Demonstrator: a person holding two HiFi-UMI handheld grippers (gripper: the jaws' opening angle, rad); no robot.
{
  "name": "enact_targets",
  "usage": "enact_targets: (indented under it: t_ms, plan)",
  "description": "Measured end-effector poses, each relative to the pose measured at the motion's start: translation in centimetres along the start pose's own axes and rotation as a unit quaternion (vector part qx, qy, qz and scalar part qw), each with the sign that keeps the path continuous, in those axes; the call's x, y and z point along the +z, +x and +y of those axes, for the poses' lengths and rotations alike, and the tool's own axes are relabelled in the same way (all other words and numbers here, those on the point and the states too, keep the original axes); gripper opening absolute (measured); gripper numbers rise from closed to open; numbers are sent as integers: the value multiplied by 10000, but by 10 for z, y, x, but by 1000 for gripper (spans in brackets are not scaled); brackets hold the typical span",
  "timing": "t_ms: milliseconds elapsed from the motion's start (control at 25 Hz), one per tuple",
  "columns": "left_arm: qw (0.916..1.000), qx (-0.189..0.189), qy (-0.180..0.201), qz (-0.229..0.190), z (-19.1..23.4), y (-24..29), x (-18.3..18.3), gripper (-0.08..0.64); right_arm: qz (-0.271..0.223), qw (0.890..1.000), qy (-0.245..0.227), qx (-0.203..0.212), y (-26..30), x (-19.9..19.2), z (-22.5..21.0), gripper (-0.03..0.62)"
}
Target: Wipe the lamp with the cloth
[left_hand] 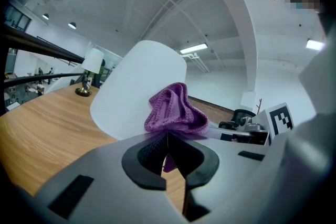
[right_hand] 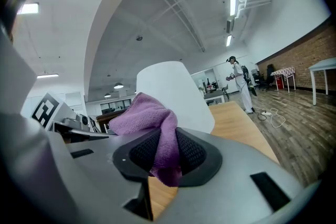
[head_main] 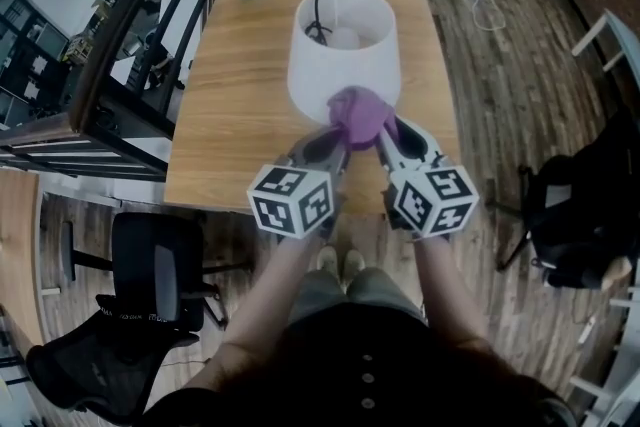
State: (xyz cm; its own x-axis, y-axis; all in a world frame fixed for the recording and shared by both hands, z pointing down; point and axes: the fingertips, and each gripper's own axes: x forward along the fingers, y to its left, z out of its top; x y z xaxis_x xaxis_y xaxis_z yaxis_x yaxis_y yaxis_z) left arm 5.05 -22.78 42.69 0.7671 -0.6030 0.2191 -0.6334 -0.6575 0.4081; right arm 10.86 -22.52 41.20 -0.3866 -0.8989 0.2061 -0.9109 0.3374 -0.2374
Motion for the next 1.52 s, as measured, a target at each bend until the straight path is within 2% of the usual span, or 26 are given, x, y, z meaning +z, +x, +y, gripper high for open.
enact_targets:
  t_ms: [400, 680, 840, 1200, 1520]
  plan:
    - [9990, -15, 49, 434, 2, -1, -31, 11, 322, 9992, 232, -32, -1, -35, -3, 78]
    - [9982, -11, -1, 591, 3, -1, -46, 11, 544, 9981, 283, -49, -3, -52, -5, 78]
    - [9984, -66, 64, 565, -1, -1, -43, 11, 522, 9982, 272, -110, -9, -50, -9, 78]
    - [9985, -283, 334, 318, -23, 7, -14, 11, 90, 9994, 156, -299, -30, -16, -23, 78]
    - [9969, -565, 553, -48, -46, 15, 28, 11, -722, 9957, 80, -573, -53, 51, -41, 78]
